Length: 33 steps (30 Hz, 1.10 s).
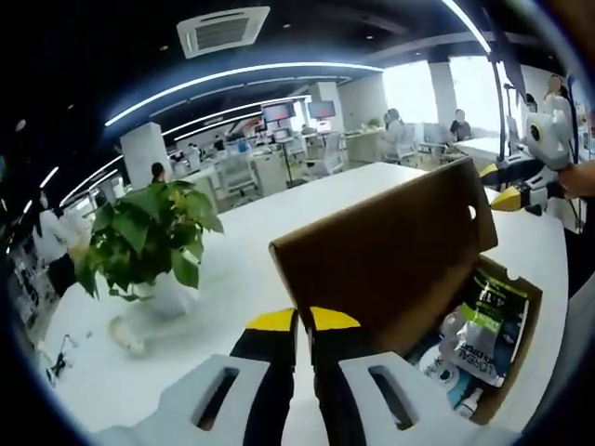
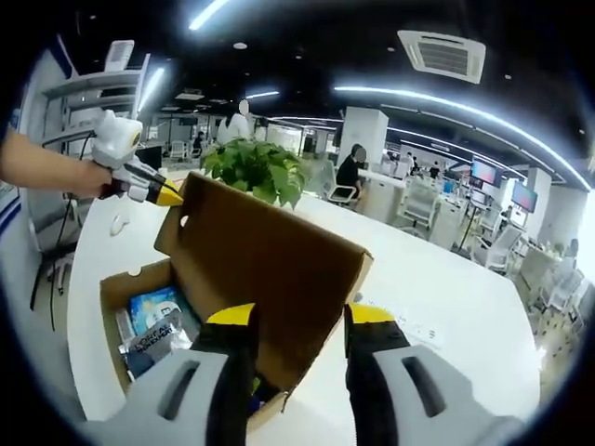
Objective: Operate the shoe box by opening the lid, removing the specified soft item, and placing it in the target area until the item is outside and the box remains undamaged.
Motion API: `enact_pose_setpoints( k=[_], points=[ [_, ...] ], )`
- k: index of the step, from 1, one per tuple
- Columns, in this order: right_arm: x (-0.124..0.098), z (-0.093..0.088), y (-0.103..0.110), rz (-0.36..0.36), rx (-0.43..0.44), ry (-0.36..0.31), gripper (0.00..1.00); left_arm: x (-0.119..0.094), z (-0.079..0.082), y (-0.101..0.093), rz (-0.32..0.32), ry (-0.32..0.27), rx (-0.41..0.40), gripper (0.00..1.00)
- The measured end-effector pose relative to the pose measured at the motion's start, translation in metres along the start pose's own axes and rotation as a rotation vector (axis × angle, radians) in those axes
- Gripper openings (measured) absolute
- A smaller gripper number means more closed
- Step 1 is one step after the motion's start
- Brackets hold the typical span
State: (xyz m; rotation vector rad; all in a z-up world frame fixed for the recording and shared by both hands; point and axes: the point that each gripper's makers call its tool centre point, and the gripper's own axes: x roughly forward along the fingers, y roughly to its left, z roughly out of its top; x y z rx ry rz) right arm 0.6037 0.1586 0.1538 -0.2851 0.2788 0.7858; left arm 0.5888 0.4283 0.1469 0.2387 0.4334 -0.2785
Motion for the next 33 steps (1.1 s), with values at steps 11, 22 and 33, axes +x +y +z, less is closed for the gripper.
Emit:
enact_pose_setpoints(
  k=[11,22,33],
  points=[
    [0.0,-0.023,-0.009,-0.05,0.005,0.059,0.22,0.014,-0.001,0.005,-0.011,-0.007,-0.022,0.0],
    [0.001,-0.062,-0.003,-0.047,0.109,0.136,0.11,0.026,-0.003,0.01,-0.02,0.001,-0.03,0.01],
    [0.006,-0.079,-0.004,-0.079,0.186,0.186,0.02,0.035,-0.005,0.012,-0.025,0.013,-0.036,0.01]
  ],
)
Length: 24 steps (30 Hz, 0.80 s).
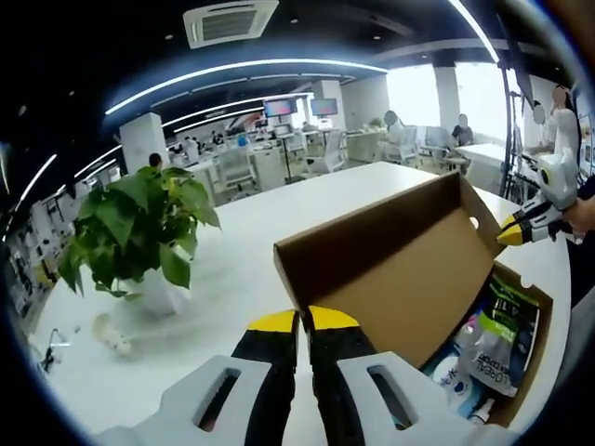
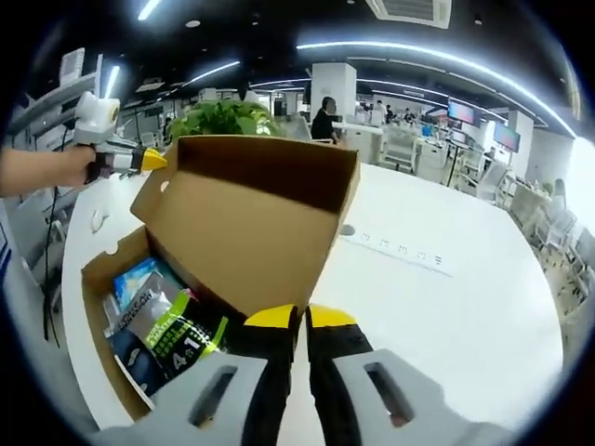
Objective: Operate the shoe box by opening the lid, removing the specified soft item, and placing it in the target area until the item is outside and the box remains undamaged.
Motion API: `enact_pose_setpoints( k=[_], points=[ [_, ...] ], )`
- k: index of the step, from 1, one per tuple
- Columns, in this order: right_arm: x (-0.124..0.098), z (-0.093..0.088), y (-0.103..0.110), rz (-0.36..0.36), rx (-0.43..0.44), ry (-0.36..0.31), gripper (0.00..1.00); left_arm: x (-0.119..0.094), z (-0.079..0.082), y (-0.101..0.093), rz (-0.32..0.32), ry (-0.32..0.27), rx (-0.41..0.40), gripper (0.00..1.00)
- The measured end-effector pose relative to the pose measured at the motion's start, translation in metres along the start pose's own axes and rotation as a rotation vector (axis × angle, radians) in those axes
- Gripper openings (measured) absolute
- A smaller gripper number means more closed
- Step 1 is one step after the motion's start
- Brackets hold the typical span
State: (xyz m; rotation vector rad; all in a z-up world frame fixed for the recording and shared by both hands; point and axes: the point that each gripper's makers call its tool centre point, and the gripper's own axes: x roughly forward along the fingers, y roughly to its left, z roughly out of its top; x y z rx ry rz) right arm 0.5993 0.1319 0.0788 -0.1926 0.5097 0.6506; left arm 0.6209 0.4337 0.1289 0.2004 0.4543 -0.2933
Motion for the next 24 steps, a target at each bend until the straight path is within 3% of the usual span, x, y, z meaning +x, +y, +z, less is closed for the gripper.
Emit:
enact_pose_setpoints(
  k=[8,11,17,24],
  points=[
    [0.0,0.0,0.0,-0.015,-0.02,-0.009,0.01,0.007,-0.003,0.001,0.009,0.011,0.01,0.03],
    [0.002,0.001,0.0,-0.021,-0.07,-0.009,0.0,0.01,-0.004,0.002,0.013,0.019,0.008,0.03],
    [0.005,0.001,-0.003,-0.025,-0.11,-0.011,0.0,0.008,-0.02,-0.004,-0.012,0.067,-0.038,0.05],
    [0.009,0.0,-0.005,-0.027,-0.095,-0.006,0.0,-0.003,-0.044,-0.017,-0.026,0.107,-0.094,0.08]
  ],
)
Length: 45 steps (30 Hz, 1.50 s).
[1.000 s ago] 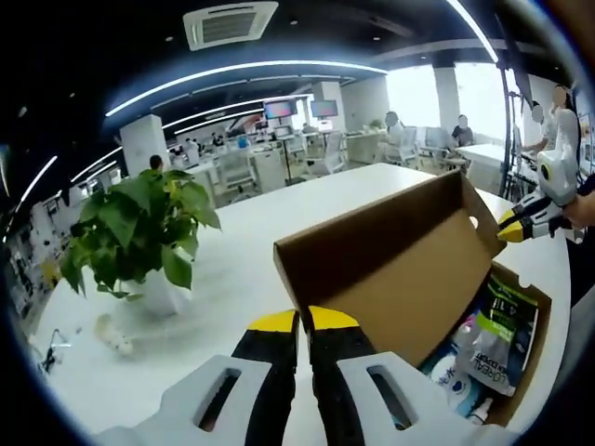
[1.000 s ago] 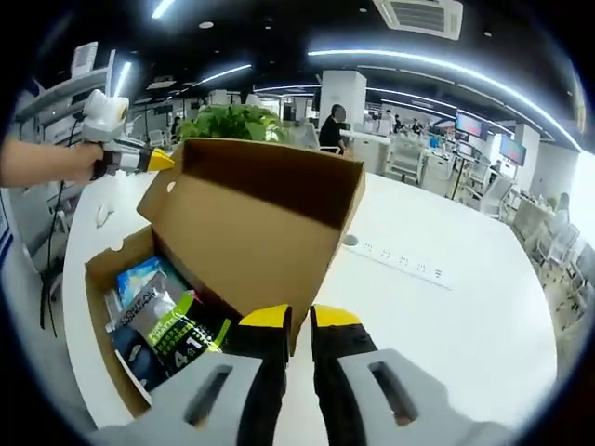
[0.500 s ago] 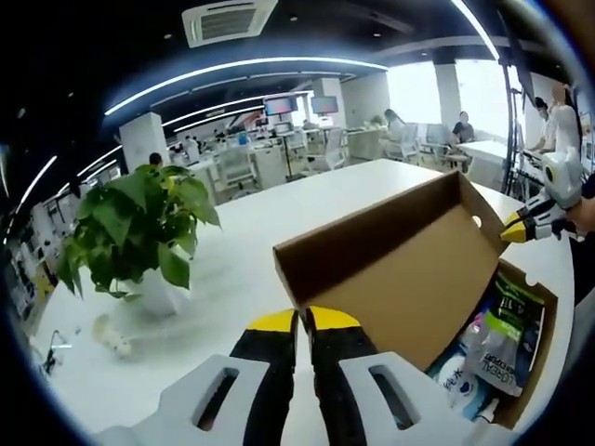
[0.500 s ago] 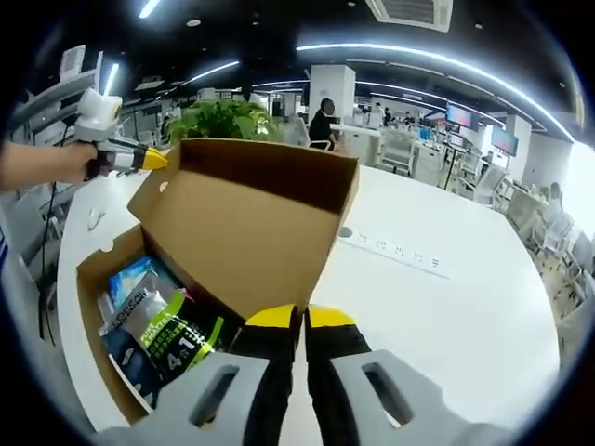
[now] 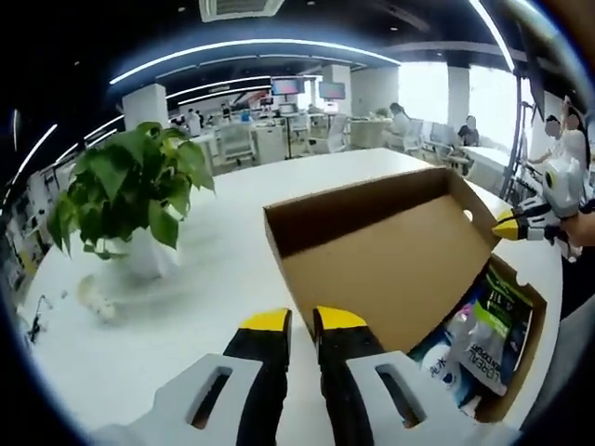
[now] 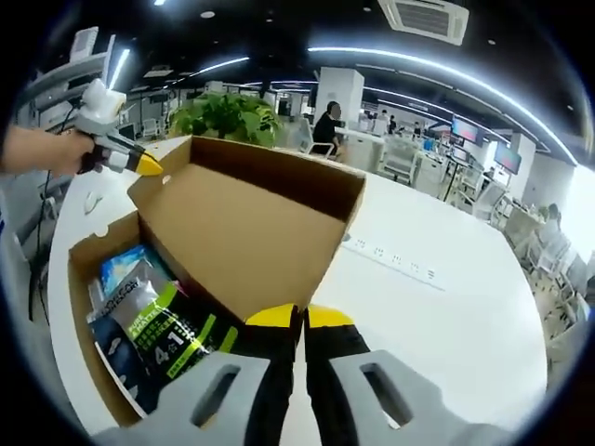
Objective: Operate the shoe box by opening the lid, removing the specified soft item, and placing it in the target area until the item is outside and the box remains undamaged.
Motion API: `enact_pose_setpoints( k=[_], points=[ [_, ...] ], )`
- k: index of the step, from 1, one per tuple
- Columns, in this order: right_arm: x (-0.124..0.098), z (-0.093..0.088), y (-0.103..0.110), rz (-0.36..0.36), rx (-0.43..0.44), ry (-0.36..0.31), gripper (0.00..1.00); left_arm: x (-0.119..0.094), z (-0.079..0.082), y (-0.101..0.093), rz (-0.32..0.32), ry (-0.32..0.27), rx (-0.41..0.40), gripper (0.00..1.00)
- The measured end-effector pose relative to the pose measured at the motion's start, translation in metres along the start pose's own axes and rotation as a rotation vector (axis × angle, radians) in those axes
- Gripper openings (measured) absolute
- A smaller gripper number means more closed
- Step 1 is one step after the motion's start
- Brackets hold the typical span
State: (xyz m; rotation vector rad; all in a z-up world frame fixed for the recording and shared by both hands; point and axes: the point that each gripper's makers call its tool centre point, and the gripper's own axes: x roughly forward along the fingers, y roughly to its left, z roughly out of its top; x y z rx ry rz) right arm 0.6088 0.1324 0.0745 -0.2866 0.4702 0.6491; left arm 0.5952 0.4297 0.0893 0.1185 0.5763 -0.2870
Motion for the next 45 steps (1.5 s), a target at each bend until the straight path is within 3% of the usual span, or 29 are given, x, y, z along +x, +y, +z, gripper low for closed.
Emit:
enact_pose_setpoints(
  k=[7,12,29,33,45],
  points=[
    [0.006,-0.001,-0.002,0.0,0.012,0.015,0.0,-0.008,-0.025,-0.011,0.006,0.013,-0.02,0.04],
    [0.009,-0.002,-0.004,-0.002,0.02,0.026,0.01,-0.004,-0.022,-0.005,0.019,0.004,-0.059,0.03],
    [0.02,-0.008,-0.006,0.003,0.046,0.064,0.03,0.013,-0.026,-0.003,0.025,0.075,-0.09,0.04],
    [0.024,-0.01,-0.007,0.007,0.058,0.076,0.03,0.017,-0.029,-0.001,0.021,0.09,-0.128,0.05],
    [0.022,-0.01,-0.004,0.039,0.065,0.075,0.07,0.018,-0.03,-0.002,0.021,0.101,-0.121,0.07]
  ],
)
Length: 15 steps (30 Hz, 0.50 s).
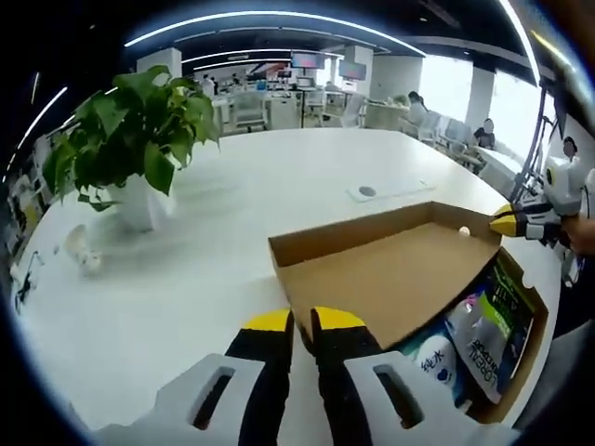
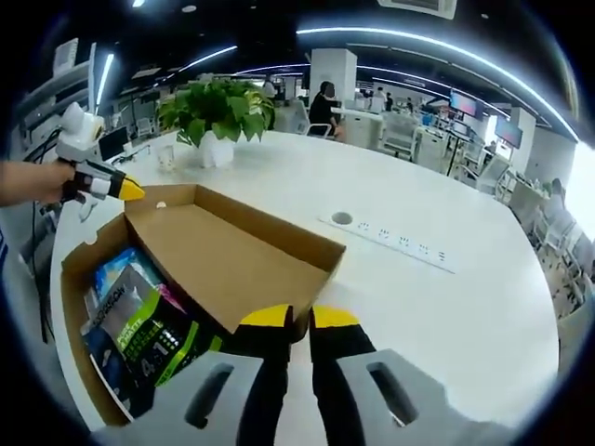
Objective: Operate the shoe box by opening the lid, removing the specified soft item, and placing it in the target area until the item is outside and the box remains undamaged.
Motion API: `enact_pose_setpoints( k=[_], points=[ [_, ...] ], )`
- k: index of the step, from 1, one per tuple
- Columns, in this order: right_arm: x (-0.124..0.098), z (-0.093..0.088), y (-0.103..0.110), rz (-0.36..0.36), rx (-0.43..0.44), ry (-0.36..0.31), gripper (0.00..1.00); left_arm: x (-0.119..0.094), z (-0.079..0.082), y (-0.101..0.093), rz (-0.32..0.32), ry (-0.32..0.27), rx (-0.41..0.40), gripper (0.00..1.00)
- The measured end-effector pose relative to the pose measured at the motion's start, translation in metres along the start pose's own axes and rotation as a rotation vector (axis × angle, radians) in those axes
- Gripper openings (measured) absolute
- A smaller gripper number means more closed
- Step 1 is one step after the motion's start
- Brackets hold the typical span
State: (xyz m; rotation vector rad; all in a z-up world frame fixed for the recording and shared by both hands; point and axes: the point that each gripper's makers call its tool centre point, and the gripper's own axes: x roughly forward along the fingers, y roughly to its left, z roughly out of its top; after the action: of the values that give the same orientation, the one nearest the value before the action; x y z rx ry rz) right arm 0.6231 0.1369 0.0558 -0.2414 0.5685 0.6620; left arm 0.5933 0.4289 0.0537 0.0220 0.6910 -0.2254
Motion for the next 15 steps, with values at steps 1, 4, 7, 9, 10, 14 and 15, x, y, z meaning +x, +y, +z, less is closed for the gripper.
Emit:
enact_pose_setpoints(
  k=[1,4,7,9,10,14,15],
  points=[
    [-0.001,-0.001,0.0,0.004,-0.013,0.001,0.08,-0.001,0.0,0.0,-0.002,-0.001,0.007,0.07],
    [-0.005,0.0,0.001,0.022,-0.003,-0.012,0.1,-0.003,-0.002,-0.001,-0.012,0.004,0.012,0.09],
    [-0.011,0.002,0.003,0.038,0.006,-0.027,0.13,-0.008,-0.005,-0.001,-0.005,0.017,0.015,0.15],
    [-0.015,0.004,0.005,0.047,0.002,-0.04,0.16,-0.013,-0.005,-0.002,0.002,0.01,0.023,0.19],
    [-0.018,0.006,0.007,0.052,-0.004,-0.049,0.16,-0.016,-0.003,-0.003,-0.002,0.001,0.029,0.2],
    [-0.029,0.007,0.015,0.082,-0.002,-0.053,0.22,-0.027,-0.001,-0.007,0.004,-0.011,0.044,0.24],
    [-0.031,0.006,0.017,0.088,-0.001,-0.051,0.23,-0.029,-0.001,-0.008,0.005,-0.014,0.046,0.25]
  ],
)
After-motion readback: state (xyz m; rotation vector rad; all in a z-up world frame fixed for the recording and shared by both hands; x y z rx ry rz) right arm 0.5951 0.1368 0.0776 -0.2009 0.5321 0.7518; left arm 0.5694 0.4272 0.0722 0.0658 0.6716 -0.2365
